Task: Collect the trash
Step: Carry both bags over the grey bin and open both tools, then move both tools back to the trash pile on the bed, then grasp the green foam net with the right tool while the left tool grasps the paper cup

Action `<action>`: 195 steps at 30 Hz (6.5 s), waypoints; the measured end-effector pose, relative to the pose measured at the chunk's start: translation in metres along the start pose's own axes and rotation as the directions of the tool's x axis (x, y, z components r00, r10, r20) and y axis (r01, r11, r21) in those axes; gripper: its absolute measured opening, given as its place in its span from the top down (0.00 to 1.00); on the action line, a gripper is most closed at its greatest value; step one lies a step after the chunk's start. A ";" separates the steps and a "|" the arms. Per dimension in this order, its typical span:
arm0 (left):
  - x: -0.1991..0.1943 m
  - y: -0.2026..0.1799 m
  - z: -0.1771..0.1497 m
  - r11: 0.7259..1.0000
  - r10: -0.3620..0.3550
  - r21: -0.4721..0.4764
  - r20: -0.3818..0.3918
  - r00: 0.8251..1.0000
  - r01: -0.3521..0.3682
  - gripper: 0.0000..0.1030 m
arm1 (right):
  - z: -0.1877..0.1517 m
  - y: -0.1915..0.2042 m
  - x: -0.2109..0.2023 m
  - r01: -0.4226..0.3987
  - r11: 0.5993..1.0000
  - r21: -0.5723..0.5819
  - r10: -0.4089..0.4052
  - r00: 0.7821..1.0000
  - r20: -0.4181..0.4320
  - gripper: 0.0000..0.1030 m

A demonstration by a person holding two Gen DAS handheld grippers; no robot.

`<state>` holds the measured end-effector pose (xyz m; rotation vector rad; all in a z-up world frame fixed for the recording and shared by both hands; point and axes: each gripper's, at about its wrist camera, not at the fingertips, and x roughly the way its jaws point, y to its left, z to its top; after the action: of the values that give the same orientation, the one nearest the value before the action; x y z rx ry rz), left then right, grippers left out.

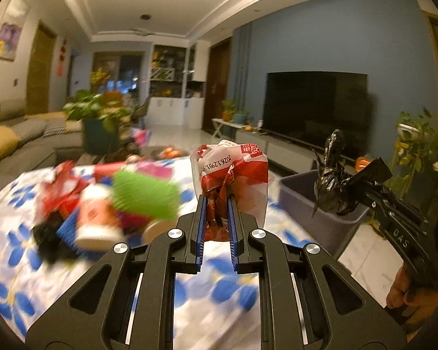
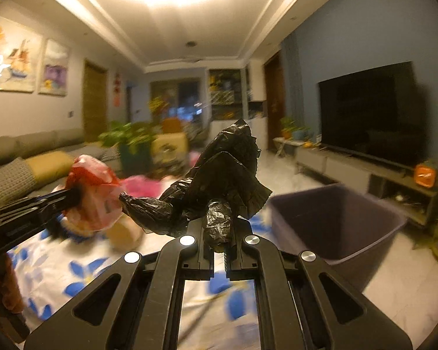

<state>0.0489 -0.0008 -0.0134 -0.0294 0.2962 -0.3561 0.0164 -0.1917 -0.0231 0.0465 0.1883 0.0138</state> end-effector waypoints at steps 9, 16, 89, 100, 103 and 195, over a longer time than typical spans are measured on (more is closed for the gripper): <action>0.071 -0.059 0.032 0.988 -0.150 0.033 0.021 0.988 0.150 0.87 | 0.014 -0.061 0.006 0.189 0.981 0.052 -0.193 0.978 0.081 0.95; 0.128 -0.101 0.040 0.978 -0.206 0.044 0.015 0.978 0.205 0.87 | 0.011 -0.086 0.025 0.244 0.966 0.087 -0.251 0.965 0.082 0.95; 0.034 0.046 -0.023 0.926 0.365 -0.101 0.005 0.931 -0.363 0.14 | 0.000 0.008 0.013 0.060 0.995 0.085 -0.064 0.997 0.044 0.20; -0.011 0.107 -0.038 0.887 0.437 -0.165 -0.005 0.900 -0.432 0.14 | -0.007 0.065 0.026 -0.054 0.997 0.047 0.052 0.998 0.023 0.20; -0.015 0.112 -0.037 0.882 0.450 -0.158 0.004 0.893 -0.444 0.14 | -0.010 0.081 0.032 -0.076 0.997 0.028 0.076 0.997 0.015 0.20; 0.051 0.129 -0.052 0.928 0.320 -0.121 -0.233 0.918 -0.354 0.98 | -0.006 0.111 0.078 -0.291 0.952 0.098 0.296 0.954 -0.049 0.87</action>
<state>0.1232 0.1035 -0.0882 -0.0988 0.5314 0.0119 0.0912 -0.0796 -0.0382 0.1644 0.2437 0.3047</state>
